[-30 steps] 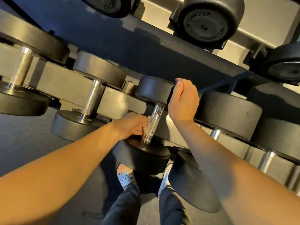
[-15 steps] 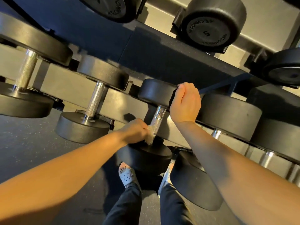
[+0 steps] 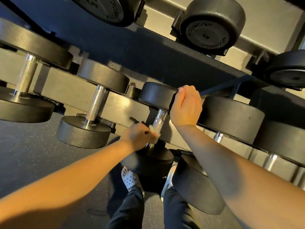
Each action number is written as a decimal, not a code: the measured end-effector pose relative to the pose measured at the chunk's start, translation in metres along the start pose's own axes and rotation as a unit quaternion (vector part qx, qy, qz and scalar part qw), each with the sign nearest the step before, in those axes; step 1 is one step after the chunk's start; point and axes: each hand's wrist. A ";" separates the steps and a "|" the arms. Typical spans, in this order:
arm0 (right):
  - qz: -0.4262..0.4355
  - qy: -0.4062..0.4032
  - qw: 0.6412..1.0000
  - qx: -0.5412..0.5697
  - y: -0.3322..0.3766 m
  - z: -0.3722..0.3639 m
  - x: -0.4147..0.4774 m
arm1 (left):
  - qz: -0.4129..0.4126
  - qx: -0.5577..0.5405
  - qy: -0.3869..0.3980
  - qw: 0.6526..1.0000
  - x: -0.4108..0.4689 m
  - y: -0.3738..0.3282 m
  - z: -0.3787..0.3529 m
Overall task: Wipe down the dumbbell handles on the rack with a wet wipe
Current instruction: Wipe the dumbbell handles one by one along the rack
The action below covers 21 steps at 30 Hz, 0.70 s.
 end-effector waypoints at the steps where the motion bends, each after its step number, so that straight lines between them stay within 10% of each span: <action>1: 0.000 0.001 1.000 0.000 0.000 0.000 0.000 | -0.018 -0.032 -0.026 0.999 0.001 -0.007 0.004; 5: 0.004 0.001 1.000 -0.004 -0.001 0.000 0.000 | 0.007 -0.196 -0.113 0.974 0.004 -0.023 0.001; 13: 0.007 -0.002 1.000 -0.005 0.000 0.000 0.000 | 0.234 -0.503 -0.255 0.792 0.017 -0.038 -0.002; 21: 0.010 -0.010 1.000 -0.006 0.000 -0.001 -0.002 | 0.039 -0.174 -0.095 0.979 -0.014 -0.035 -0.002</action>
Point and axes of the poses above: each hand's wrist, its own x-axis towards the middle knuckle, its own z-axis out of the back of the hand, y = z × x, and after that the axes turned 9 degrees about -y, right-handed
